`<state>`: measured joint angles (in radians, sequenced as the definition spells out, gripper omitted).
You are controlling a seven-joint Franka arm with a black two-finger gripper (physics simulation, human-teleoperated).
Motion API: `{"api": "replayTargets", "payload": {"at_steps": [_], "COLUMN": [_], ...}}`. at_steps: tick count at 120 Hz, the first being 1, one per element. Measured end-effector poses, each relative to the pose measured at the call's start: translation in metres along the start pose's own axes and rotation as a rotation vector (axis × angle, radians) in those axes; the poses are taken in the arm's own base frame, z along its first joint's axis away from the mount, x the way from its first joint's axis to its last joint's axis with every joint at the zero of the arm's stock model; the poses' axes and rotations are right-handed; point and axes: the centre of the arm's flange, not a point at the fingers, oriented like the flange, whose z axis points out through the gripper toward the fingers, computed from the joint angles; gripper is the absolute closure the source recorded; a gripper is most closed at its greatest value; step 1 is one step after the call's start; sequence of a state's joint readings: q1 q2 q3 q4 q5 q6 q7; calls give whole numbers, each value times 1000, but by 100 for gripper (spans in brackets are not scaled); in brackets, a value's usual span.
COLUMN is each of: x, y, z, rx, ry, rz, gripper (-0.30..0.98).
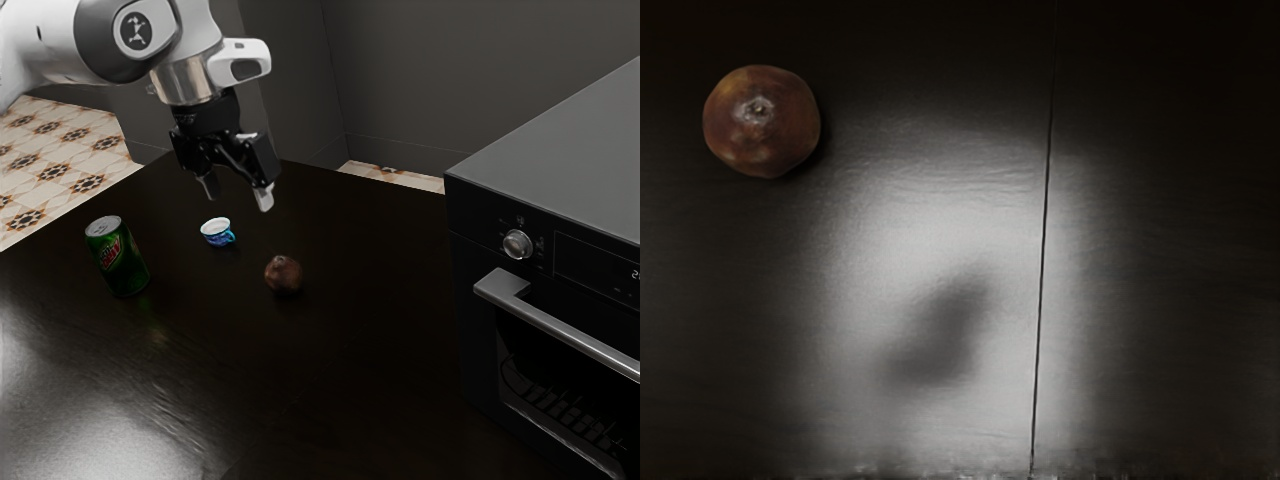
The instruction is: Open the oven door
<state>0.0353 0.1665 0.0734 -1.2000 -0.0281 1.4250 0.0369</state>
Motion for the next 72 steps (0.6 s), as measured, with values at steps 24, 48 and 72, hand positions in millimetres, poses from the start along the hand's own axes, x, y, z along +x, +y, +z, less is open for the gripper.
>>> {"api": "replayTargets", "payload": {"at_steps": [24,48,72], "x": [-2,-123,-261], "y": [0,110,341], "z": [3,-173,-61], "rx": [-9,49,27], "ry": [-25,296,270], "rz": [16,518,1366], "gripper": [0,0,0]}}
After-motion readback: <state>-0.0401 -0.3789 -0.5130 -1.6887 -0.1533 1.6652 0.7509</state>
